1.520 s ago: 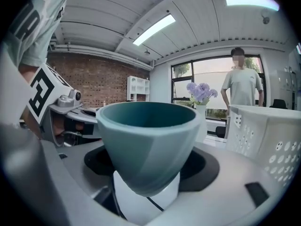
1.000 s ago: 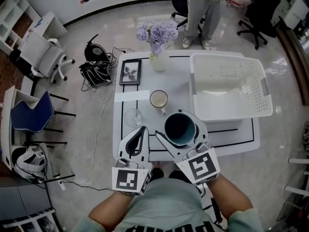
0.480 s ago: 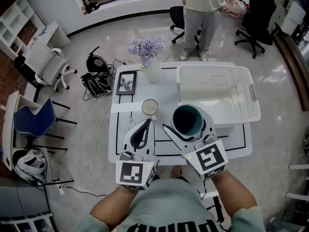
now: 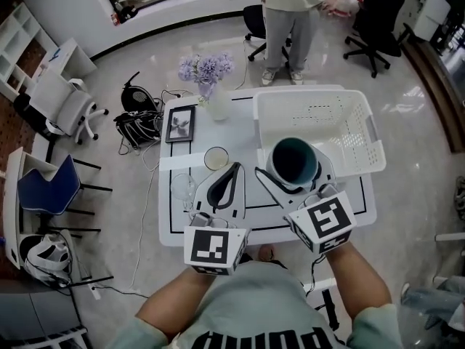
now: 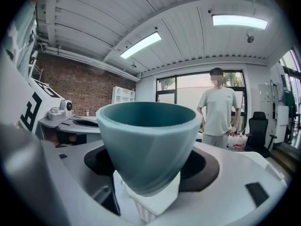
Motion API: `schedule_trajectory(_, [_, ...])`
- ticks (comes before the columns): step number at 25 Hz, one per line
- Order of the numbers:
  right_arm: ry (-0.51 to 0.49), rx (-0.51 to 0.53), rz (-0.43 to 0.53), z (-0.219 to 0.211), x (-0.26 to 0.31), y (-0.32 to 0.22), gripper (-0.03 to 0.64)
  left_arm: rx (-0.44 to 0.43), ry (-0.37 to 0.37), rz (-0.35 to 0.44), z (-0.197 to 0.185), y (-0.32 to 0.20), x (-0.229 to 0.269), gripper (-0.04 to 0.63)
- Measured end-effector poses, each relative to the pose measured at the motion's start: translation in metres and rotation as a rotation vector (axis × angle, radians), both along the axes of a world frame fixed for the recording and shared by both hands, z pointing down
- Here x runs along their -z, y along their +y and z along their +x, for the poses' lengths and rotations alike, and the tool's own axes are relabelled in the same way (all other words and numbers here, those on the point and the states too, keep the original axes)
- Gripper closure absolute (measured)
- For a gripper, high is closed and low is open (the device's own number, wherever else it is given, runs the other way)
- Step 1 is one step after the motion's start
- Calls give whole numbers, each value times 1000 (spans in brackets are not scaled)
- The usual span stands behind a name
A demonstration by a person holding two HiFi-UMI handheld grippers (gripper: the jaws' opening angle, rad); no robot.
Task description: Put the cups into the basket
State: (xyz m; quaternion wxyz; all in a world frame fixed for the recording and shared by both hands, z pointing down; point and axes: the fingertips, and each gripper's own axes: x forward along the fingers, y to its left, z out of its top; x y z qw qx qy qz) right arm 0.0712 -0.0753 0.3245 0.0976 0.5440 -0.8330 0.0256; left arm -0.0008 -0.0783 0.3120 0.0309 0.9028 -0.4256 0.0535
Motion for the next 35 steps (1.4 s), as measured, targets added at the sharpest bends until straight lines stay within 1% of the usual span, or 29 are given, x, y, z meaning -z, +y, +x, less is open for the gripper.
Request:
schedule_trajectory(9, [53, -125, -33, 19, -9, -18, 256, -122, 13, 10, 12, -19, -7, 594])
schedule_trajectory(12, [59, -142, -49, 24, -10, -26, 258, -131, 14, 1, 15, -30, -6, 594])
schedule_trajectory(15, [67, -132, -70, 30, -12, -34, 258, -120, 13, -8, 19, -38, -6, 595])
schedule_trajectory(19, [67, -100, -90, 38, -16, -48, 257, -72, 0, -13, 23, -54, -7, 594])
schedule_trajectory(23, [57, -43, -132, 47, -27, -69, 257, -16, -19, -31, 27, -70, -12, 594])
schedule_trajectory(26, [82, 2, -147, 52, -29, -82, 256, 16, -29, -47, 30, -80, -15, 594])
schedule_trajectory(30, [116, 89, -166, 50, -30, -93, 256, 50, -40, -60, 34, -89, -19, 594])
schedule_trajectory(35, [146, 216, -181, 51, -49, -107, 256, 85, -60, -71, 37, -97, -27, 594])
